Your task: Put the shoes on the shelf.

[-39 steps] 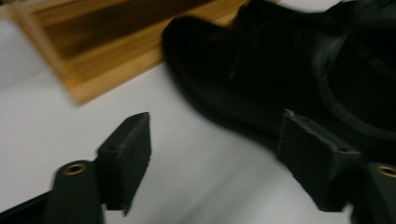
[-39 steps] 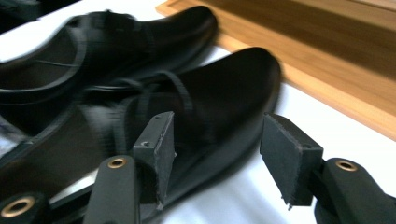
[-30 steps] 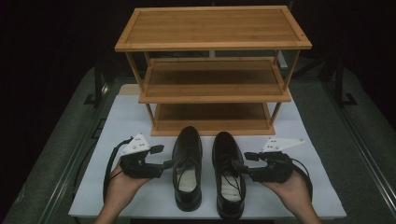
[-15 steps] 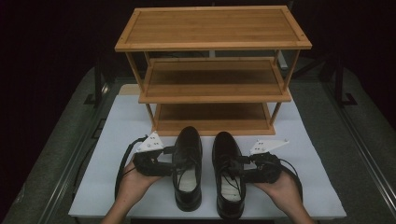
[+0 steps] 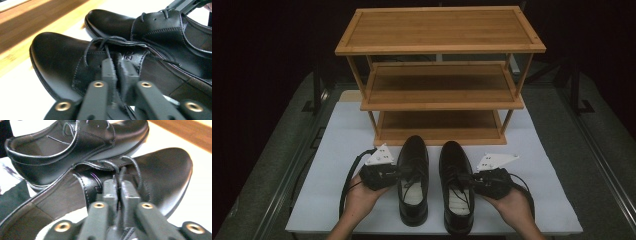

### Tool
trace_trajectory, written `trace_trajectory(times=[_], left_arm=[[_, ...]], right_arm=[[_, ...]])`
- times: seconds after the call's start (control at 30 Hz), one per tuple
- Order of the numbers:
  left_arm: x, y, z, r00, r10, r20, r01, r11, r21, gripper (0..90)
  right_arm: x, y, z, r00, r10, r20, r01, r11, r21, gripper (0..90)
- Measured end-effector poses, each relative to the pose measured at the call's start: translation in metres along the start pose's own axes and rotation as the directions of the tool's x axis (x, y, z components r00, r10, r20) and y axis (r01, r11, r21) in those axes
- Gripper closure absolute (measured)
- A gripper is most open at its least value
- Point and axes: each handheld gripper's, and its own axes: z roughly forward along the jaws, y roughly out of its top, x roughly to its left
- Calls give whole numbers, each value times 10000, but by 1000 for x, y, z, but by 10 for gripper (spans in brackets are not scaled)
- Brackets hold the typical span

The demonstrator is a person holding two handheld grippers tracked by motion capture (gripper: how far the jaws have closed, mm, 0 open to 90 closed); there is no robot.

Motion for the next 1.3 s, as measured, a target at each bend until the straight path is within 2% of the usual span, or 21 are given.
trace_trajectory(times=[0.07,0.17,0.23,0.33,0.5,0.57,0.67,0.8,0.93,1.13,1.3], left_arm=[[0,0,-2,9998,-206,-40,206,9996,-168,878],[0,3,-4,9988,-210,-443,191,9989,-434,883],[2,5,-5,9982,-337,-501,307,9977,-599,884],[5,12,-7,9971,-284,-705,234,9972,-712,885],[15,24,-9,9932,-520,-1038,406,9932,-1087,885],[20,30,-8,9914,-556,-1182,417,9923,-1169,885],[28,39,-1,9882,-585,-1419,408,9914,-1241,885],[38,47,10,9843,-673,-1633,455,9900,-1339,885],[50,52,24,9802,-946,-1742,664,9847,-1608,885],[65,61,42,9710,-1084,-2133,698,9811,-1806,884],[73,62,53,9638,-1134,-2415,682,9798,-1883,884]], right_arm=[[0,1,-1,9999,123,48,-122,9999,-79,862],[-1,5,-5,9989,188,421,-176,9995,-281,867],[-4,8,-6,9977,251,627,-230,9992,-339,869],[-10,13,-6,9957,389,838,-355,9985,-421,870],[-20,25,-9,9924,654,1041,-579,9956,-735,870],[-25,30,-8,9896,681,1266,-575,9947,-857,870],[-36,38,-4,9829,737,1690,-561,9928,-1062,869],[-52,45,4,9751,966,1995,-721,9893,-1268,869],[-67,51,15,9701,1169,2125,-876,9859,-1426,869],[-88,59,33,9595,1475,2401,-1087,9799,-1672,869],[-95,62,43,9516,1660,2588,-1174,9741,-1931,868]])
